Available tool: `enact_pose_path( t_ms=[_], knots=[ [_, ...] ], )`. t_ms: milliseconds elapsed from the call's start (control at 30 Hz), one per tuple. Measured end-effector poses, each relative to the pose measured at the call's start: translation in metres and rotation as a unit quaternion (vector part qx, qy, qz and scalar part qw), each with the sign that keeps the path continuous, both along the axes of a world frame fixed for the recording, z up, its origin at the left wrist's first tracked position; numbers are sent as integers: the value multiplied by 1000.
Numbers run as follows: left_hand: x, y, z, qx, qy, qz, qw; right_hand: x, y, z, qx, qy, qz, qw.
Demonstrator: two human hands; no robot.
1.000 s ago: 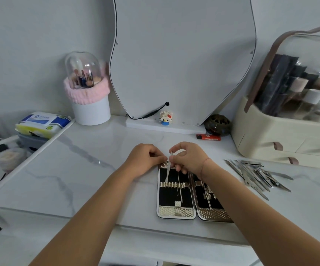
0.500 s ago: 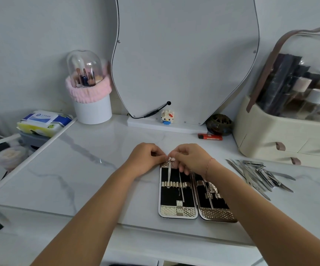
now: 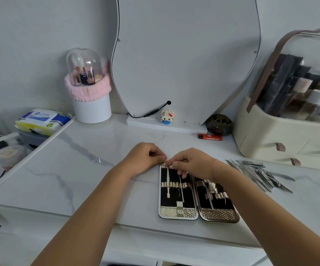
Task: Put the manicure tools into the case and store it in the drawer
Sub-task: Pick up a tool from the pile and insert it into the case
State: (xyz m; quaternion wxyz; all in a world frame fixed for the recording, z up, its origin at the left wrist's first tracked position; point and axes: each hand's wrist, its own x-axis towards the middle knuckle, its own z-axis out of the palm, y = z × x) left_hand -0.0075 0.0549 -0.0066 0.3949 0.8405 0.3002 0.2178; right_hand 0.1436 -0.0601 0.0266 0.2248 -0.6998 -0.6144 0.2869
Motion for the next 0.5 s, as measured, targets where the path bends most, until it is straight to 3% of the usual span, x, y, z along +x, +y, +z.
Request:
enact_pose_path(
  t_ms=[500],
  knots=[
    [-1, -2, 1, -9, -7, 1, 1000, -3, -9, 2, 3, -62, 57, 996]
  ],
)
